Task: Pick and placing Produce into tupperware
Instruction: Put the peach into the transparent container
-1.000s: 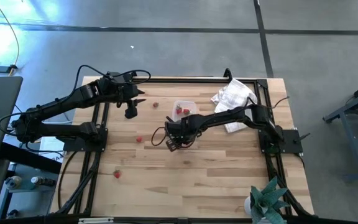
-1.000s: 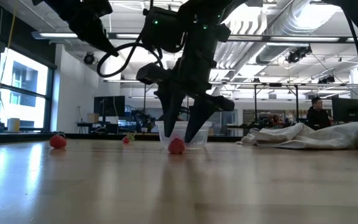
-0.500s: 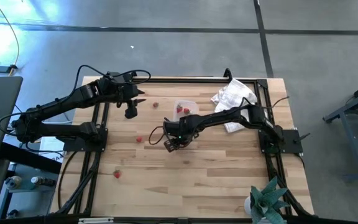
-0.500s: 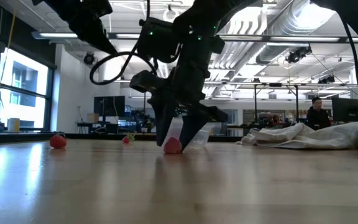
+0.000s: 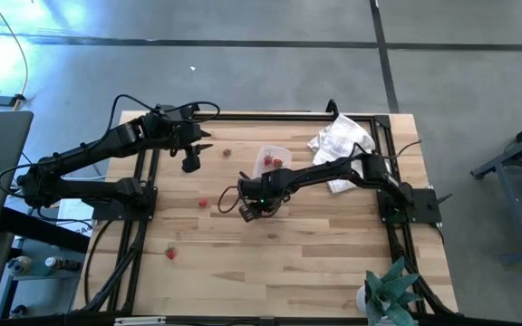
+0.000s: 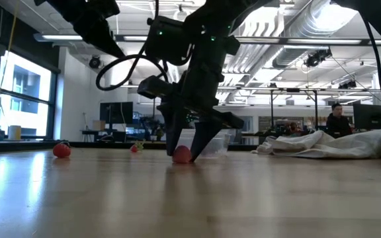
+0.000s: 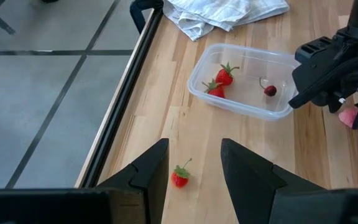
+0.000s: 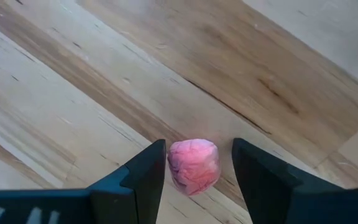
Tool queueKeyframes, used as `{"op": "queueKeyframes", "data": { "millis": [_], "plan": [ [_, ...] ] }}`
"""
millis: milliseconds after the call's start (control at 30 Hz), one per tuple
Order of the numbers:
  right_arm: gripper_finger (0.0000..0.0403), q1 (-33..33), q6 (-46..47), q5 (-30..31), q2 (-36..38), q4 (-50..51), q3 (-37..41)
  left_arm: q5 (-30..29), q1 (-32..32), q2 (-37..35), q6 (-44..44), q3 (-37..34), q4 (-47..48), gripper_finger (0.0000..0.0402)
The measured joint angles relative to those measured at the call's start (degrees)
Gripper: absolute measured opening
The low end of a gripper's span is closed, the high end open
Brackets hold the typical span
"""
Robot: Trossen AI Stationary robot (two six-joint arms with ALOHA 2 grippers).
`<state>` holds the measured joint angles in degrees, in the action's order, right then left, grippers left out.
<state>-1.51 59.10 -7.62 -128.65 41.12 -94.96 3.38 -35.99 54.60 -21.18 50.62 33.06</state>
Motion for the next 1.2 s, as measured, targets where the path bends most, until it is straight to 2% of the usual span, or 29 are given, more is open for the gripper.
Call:
{"op": "queueKeyframes", "data": {
  "millis": [667, 933, 1200],
  "plan": [
    [0.0179, -1.81, 1.69, 2.63, 0.05, 0.47, 0.05, 0.00, 0.00, -0.01, -0.01, 0.00, 0.01, 0.0136],
    [0.0178, -2.10, -1.40, 3.97, -0.71, 10.90, -6.81, 0.00, 0.00, -0.01, 0.00, 0.01, 0.00, 0.0136],
    [0.0178, -1.95, -2.61, 5.65, -0.56, 12.51, -7.93, 0.00, 0.00, 0.01, -0.01, -0.01, 0.02, 0.0136]
  ]
}}
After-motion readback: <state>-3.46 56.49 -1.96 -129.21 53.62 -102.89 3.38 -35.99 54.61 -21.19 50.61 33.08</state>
